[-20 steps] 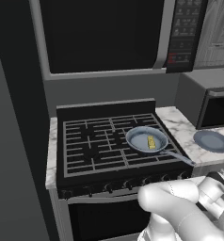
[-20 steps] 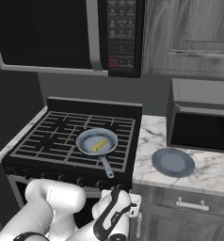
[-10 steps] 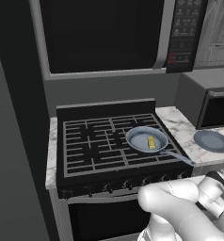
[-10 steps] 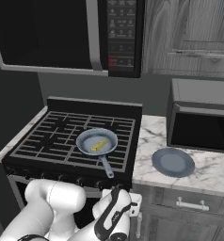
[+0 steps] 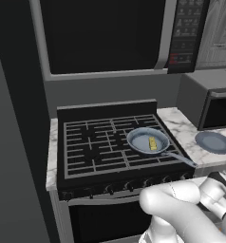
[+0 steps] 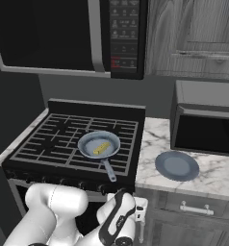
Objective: Pick up the butter stick and place it in the pan. Then turn on the burner for the pan.
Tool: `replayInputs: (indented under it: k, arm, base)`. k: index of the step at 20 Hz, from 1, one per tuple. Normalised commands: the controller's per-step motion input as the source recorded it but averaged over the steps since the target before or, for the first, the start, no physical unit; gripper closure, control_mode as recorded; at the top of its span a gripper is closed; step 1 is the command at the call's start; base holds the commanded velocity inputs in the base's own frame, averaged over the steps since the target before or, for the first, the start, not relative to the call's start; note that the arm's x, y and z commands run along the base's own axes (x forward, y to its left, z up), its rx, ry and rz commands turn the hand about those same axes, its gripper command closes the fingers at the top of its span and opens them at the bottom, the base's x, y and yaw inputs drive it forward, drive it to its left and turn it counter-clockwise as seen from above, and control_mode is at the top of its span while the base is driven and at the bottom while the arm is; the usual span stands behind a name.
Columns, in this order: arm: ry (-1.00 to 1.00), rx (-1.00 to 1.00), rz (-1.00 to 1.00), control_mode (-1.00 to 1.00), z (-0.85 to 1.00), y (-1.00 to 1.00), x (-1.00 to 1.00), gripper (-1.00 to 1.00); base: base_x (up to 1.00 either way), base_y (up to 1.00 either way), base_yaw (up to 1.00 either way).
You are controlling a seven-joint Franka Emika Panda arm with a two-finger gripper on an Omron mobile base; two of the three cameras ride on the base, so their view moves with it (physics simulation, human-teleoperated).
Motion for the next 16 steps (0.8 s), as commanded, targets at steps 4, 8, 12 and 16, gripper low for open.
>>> replayInputs:
  k: [4,8,12,16]
  arm:
    - [0.00,0.00,0.00,-1.00,0.00,0.00,0.00,-1.00]
    - [0.00,0.00,0.00,-1.00,0.00,0.00,0.00,-1.00]
    - [0.00,0.00,0.00,-1.00,0.00,0.00,0.00,-1.00]
    - [0.00,0.00,0.00,-1.00,0.00,0.00,0.00,-1.00]
  base:
    - [0.00,0.00,0.00]
    - [0.00,0.00,0.00]
    - [0.00,0.00,0.00]
    - [0.00,0.00,0.00]
